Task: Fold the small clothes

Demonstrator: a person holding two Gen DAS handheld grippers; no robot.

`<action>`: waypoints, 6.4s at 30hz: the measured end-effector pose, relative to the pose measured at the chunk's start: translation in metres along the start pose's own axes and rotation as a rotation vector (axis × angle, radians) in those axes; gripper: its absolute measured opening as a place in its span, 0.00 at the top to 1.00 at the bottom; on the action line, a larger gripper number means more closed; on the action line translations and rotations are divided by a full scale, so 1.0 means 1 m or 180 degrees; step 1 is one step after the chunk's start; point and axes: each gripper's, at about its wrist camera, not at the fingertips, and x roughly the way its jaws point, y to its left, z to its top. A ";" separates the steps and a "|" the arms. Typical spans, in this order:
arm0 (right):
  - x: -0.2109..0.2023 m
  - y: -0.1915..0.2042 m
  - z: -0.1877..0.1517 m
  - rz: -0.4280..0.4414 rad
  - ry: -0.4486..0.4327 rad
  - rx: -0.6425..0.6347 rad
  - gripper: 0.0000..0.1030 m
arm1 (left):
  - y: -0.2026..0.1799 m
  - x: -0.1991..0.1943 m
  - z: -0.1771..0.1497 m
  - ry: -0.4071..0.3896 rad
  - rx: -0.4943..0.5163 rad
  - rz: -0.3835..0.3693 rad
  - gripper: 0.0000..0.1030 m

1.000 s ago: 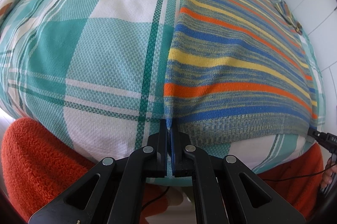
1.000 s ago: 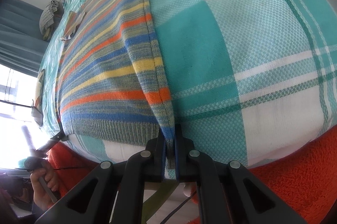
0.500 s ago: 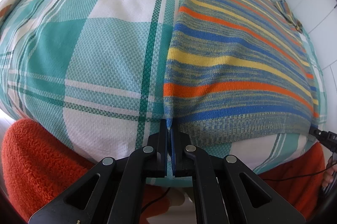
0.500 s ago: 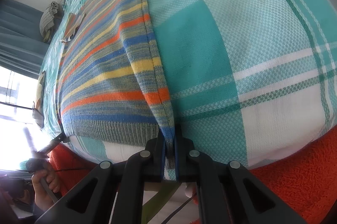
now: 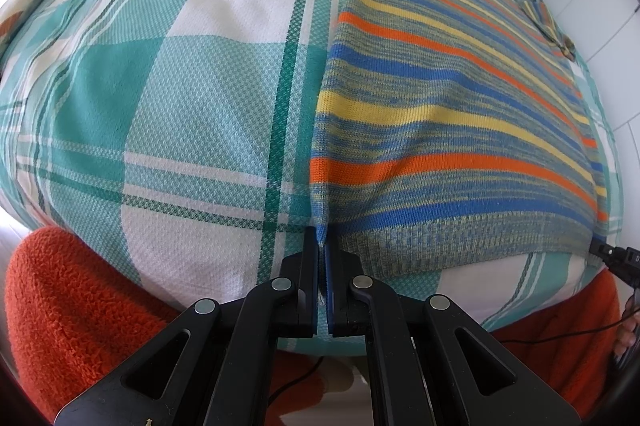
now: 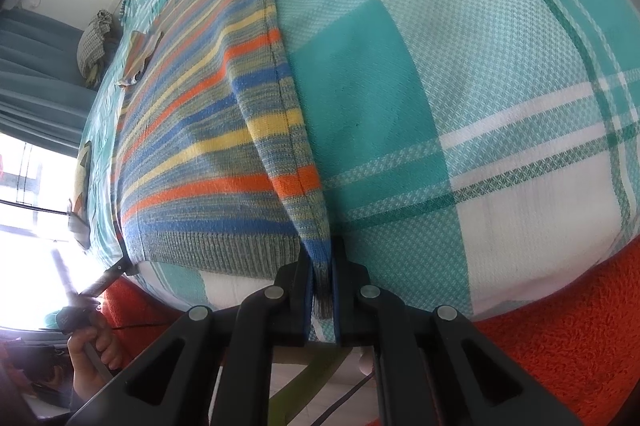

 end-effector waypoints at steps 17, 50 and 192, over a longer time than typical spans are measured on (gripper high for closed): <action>-0.002 0.002 -0.004 0.0005 0.0008 0.0002 0.90 | 0.000 -0.001 -0.001 -0.0005 0.0008 0.0011 0.97; -0.067 -0.004 -0.024 -0.0765 -0.0332 0.0135 0.39 | 0.030 -0.076 -0.030 -0.0313 -0.0263 0.0100 0.24; -0.067 0.083 0.331 -0.0114 -0.0765 -0.1160 0.66 | -0.007 -0.113 -0.018 -0.0820 -0.0143 0.0392 0.11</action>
